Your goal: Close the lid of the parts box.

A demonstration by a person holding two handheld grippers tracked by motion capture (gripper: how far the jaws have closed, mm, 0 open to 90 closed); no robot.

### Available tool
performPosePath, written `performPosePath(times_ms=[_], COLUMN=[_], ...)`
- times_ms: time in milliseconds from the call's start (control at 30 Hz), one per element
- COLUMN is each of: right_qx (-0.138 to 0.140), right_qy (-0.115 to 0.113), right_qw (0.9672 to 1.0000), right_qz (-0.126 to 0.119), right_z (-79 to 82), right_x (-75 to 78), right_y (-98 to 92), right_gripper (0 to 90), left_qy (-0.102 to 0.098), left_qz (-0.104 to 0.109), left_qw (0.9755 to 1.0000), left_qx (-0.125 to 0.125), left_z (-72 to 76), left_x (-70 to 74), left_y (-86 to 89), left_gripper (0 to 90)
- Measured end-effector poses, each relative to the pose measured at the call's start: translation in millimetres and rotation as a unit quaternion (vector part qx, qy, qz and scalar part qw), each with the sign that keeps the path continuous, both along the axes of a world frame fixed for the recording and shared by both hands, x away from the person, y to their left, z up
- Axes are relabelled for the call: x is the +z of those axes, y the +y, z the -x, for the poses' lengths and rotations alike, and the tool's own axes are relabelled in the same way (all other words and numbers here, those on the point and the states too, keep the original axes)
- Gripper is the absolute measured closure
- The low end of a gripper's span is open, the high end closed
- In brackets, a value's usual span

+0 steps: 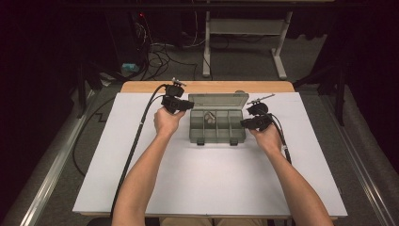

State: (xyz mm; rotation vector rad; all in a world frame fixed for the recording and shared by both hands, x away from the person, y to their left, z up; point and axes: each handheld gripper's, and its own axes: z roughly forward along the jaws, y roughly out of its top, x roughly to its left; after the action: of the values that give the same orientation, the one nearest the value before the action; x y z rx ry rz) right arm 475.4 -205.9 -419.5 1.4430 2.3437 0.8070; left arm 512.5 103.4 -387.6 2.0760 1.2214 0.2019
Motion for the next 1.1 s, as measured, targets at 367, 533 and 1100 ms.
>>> performPosePath(times_ms=[367,533,1100], right_qx=[0.003,0.005,0.003], right_qy=[-0.036,-0.053,-0.059], right_qw=[0.9985,0.9970,0.9966], right_qz=[-0.040,-0.056,-0.057], right_z=[3.6,1.4,-0.5], right_x=[18.1,32.4,42.0], right_y=[-12.2,-13.2,-13.9], right_gripper=[81.3,90.0,90.0], left_qy=[-0.007,-0.007,0.019], left_qz=[-0.003,0.000,0.009], left_qw=[1.0000,1.0000,0.9997], left_qx=[-0.003,-0.002,-0.006], left_z=[5.0,7.8,11.4], left_x=[0.6,-1.4,-18.5], left_y=[0.5,0.8,6.5], left_gripper=[71.9,71.8,66.9])
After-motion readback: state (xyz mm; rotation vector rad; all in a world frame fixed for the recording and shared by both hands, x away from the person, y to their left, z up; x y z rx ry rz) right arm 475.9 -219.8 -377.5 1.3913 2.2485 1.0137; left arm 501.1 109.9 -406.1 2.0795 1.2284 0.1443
